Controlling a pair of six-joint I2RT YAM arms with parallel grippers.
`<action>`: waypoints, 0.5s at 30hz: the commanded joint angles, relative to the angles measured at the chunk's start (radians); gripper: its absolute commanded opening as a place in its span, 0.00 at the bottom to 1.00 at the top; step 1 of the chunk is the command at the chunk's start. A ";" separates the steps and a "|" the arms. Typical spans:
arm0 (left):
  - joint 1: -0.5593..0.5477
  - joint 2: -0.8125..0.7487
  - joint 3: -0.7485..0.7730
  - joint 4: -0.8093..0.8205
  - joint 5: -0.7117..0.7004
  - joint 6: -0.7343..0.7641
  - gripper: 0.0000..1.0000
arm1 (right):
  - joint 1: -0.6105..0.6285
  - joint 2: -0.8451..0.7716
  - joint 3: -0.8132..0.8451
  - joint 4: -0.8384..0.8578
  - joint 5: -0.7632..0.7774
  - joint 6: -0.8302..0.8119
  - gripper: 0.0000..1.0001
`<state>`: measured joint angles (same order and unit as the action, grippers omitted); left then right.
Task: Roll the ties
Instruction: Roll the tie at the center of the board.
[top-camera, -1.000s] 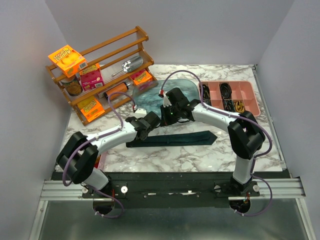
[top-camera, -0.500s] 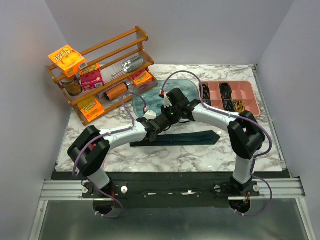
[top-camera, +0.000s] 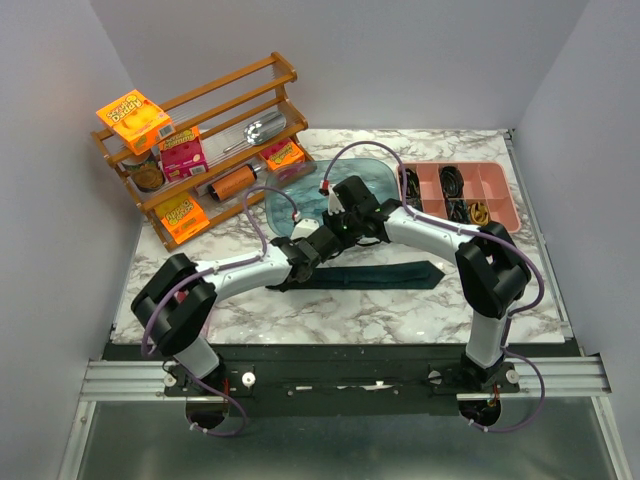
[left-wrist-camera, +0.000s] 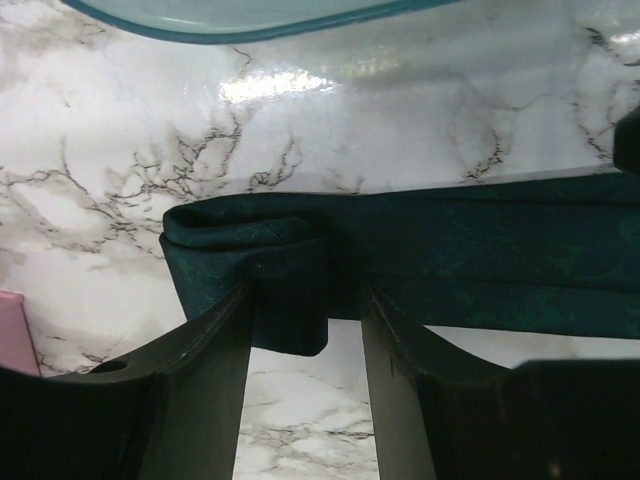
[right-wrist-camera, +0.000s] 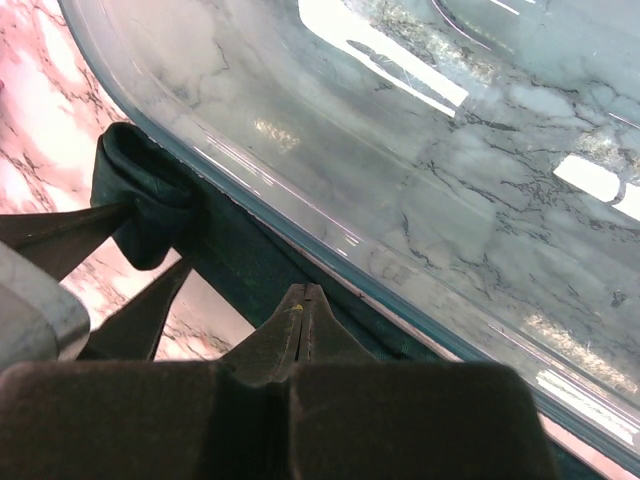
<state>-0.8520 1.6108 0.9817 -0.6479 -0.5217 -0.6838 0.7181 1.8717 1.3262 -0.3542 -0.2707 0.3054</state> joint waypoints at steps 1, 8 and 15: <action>-0.004 -0.058 -0.032 0.091 0.074 0.016 0.57 | 0.001 0.014 -0.007 -0.005 -0.013 -0.012 0.00; 0.017 -0.103 -0.064 0.146 0.141 0.030 0.62 | 0.001 0.020 -0.002 -0.006 -0.047 -0.025 0.00; 0.105 -0.259 -0.126 0.211 0.212 0.049 0.67 | 0.004 -0.002 0.010 -0.003 -0.094 -0.032 0.00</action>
<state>-0.8104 1.4704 0.8948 -0.5072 -0.3752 -0.6552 0.7181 1.8729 1.3262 -0.3542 -0.3126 0.2928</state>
